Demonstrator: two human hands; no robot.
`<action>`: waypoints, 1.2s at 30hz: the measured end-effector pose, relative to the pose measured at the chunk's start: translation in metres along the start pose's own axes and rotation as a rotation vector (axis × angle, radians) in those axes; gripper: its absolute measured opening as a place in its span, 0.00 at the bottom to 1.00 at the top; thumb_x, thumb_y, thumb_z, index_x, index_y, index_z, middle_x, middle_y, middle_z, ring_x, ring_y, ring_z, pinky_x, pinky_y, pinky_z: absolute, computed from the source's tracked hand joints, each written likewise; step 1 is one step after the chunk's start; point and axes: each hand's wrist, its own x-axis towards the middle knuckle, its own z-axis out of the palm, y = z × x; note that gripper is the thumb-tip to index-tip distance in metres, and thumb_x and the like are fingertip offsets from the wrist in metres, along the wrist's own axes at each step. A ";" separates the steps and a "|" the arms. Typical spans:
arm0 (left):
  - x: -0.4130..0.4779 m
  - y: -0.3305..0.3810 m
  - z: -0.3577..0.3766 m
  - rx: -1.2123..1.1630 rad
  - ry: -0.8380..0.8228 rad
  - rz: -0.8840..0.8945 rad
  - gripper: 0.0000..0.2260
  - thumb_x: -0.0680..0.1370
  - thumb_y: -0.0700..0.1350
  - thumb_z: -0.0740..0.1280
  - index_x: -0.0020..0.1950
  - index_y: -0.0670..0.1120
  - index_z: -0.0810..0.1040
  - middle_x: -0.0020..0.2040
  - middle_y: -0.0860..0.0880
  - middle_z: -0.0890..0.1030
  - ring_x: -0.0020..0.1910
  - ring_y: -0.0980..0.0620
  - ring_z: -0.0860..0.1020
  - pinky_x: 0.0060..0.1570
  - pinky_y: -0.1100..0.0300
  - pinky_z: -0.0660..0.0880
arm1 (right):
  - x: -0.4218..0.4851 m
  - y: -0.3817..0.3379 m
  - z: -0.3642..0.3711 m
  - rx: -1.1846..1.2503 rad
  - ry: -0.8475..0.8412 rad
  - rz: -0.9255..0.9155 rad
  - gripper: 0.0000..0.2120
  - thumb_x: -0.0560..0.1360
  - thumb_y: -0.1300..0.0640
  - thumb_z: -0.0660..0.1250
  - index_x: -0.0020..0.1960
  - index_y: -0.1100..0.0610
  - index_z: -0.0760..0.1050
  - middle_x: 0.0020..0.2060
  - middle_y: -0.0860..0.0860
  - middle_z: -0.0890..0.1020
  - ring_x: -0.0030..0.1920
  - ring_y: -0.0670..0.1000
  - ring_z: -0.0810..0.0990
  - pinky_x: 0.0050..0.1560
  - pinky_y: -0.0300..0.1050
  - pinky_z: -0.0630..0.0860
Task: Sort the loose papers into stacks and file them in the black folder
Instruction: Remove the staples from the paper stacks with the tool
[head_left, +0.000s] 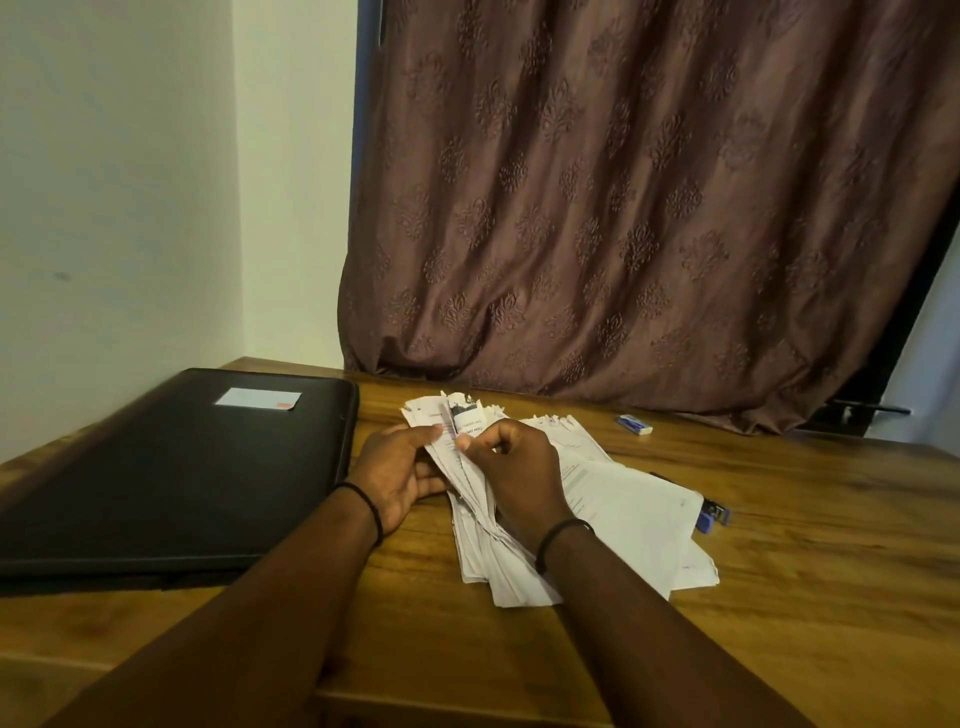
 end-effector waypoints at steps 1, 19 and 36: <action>0.000 0.000 0.000 -0.005 0.015 -0.005 0.09 0.80 0.38 0.63 0.60 0.42 0.76 0.51 0.40 0.84 0.48 0.41 0.84 0.46 0.45 0.81 | 0.001 0.001 0.000 -0.026 0.013 -0.001 0.10 0.74 0.51 0.74 0.39 0.56 0.79 0.34 0.49 0.82 0.39 0.49 0.80 0.44 0.50 0.80; -0.001 0.001 0.001 0.034 0.036 0.000 0.14 0.84 0.51 0.56 0.60 0.45 0.76 0.54 0.42 0.84 0.51 0.42 0.83 0.46 0.45 0.81 | -0.001 -0.003 -0.003 -0.082 0.106 -0.052 0.02 0.78 0.56 0.68 0.46 0.51 0.77 0.39 0.43 0.80 0.39 0.41 0.76 0.40 0.33 0.70; -0.004 0.001 -0.001 0.028 0.045 0.066 0.13 0.79 0.46 0.67 0.59 0.39 0.78 0.50 0.41 0.85 0.49 0.43 0.84 0.47 0.47 0.82 | -0.008 -0.009 -0.003 -0.334 -0.011 -0.148 0.14 0.78 0.58 0.66 0.60 0.47 0.68 0.53 0.50 0.82 0.52 0.51 0.81 0.52 0.47 0.80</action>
